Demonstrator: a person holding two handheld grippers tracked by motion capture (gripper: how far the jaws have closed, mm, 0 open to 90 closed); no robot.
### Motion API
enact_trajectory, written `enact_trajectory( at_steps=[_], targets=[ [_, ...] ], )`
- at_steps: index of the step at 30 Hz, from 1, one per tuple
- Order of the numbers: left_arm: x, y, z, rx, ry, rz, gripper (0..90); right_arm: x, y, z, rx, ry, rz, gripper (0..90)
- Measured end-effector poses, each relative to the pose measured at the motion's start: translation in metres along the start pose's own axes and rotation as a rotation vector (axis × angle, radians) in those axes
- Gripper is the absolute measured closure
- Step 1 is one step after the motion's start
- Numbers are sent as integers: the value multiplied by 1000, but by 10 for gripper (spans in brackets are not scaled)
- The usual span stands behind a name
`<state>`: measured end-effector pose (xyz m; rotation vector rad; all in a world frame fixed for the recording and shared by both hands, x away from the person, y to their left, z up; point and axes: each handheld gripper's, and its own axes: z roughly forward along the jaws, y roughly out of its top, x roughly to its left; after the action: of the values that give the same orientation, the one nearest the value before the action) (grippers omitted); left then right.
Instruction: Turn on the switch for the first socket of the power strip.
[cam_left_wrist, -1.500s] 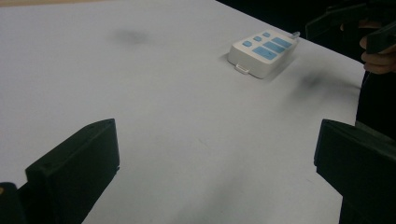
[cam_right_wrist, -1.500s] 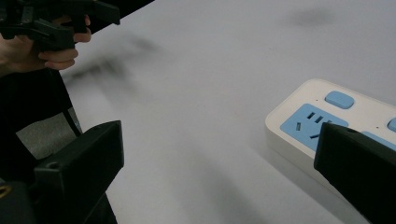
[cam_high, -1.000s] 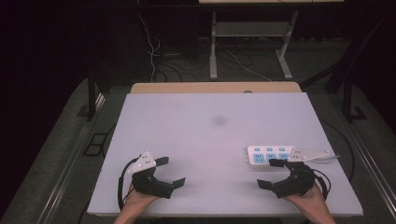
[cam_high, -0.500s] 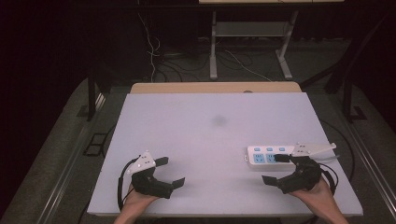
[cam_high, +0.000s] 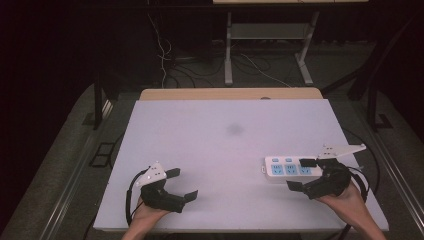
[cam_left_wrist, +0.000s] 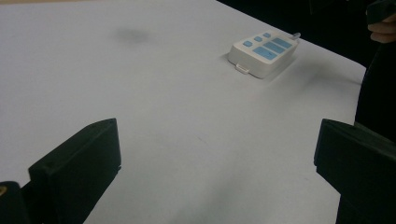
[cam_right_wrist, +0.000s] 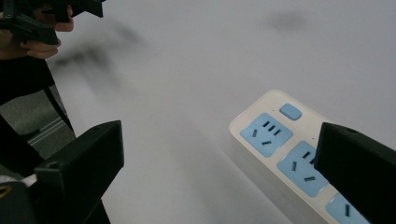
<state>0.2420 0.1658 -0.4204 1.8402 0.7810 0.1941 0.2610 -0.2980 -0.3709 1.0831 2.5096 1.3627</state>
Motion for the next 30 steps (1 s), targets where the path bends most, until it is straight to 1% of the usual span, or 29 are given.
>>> enact_trajectory(
  at_steps=[4,7,11,16,22,30],
  targets=[
    [0,0,0,-1,1,-2,0,-2,2,-2,6,0,2,13],
    [1,0,0,-1,2,-1,0,-6,4,-3,23,-2,-1,13],
    [1,0,0,0,3,-1,0,-10,5,-5,22,-6,2,12],
    [1,0,0,0,3,-2,0,-16,6,-8,40,-21,5,13],
    [1,0,0,2,3,-2,0,-24,8,-13,50,-37,15,12],
    [1,-1,0,6,3,-1,0,-35,13,-16,74,-59,24,13]
  ],
)
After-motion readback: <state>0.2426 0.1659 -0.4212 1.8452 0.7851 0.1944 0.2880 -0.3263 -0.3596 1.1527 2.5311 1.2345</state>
